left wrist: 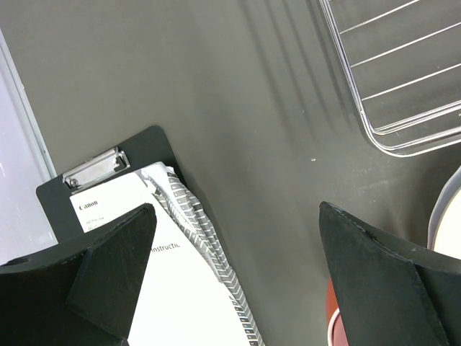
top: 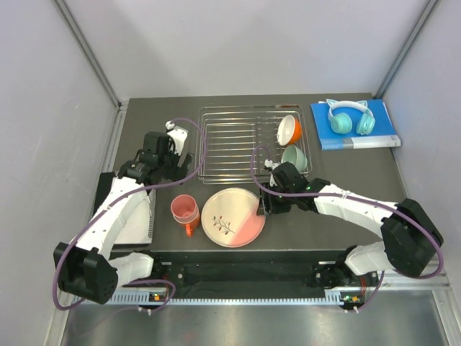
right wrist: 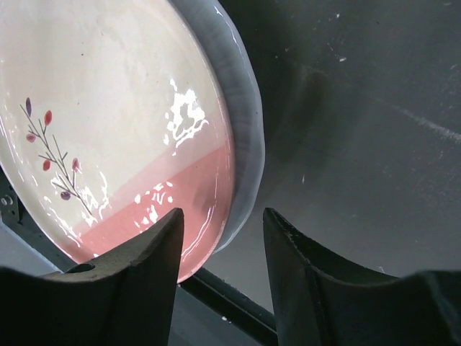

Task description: Load the mixed dishes into the dish rack

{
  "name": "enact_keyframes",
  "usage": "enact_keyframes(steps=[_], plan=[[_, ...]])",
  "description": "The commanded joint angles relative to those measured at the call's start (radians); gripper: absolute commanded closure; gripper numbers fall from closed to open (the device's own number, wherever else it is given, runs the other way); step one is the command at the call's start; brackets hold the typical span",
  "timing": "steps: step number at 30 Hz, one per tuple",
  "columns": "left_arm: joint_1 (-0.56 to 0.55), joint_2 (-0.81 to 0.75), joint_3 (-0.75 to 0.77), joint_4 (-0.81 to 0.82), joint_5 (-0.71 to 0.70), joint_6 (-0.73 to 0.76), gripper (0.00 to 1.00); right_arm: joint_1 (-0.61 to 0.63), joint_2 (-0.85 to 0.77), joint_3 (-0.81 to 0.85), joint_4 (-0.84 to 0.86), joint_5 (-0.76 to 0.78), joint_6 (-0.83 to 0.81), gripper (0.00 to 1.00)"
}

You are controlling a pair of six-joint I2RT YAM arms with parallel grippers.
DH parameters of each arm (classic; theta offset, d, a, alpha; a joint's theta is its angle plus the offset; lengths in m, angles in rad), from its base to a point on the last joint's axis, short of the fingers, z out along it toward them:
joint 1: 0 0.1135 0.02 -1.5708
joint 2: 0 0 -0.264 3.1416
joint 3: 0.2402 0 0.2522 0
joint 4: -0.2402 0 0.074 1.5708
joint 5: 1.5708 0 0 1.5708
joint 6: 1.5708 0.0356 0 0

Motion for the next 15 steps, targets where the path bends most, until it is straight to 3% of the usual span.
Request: enact_keyframes(steps=[1,9,15], plan=[[0.0,-0.027,-0.014,0.042,-0.004,0.004,0.01,0.016,-0.023,0.036,0.013,-0.007,0.0,0.52],[0.0,-0.025,-0.029,0.053,-0.004,0.003,0.01,0.024,-0.02,0.047,0.012,-0.024,0.004,0.56],[0.0,-0.024,-0.034,0.053,-0.005,0.001,0.01,0.036,-0.04,0.056,0.003,-0.032,0.012,0.52]])
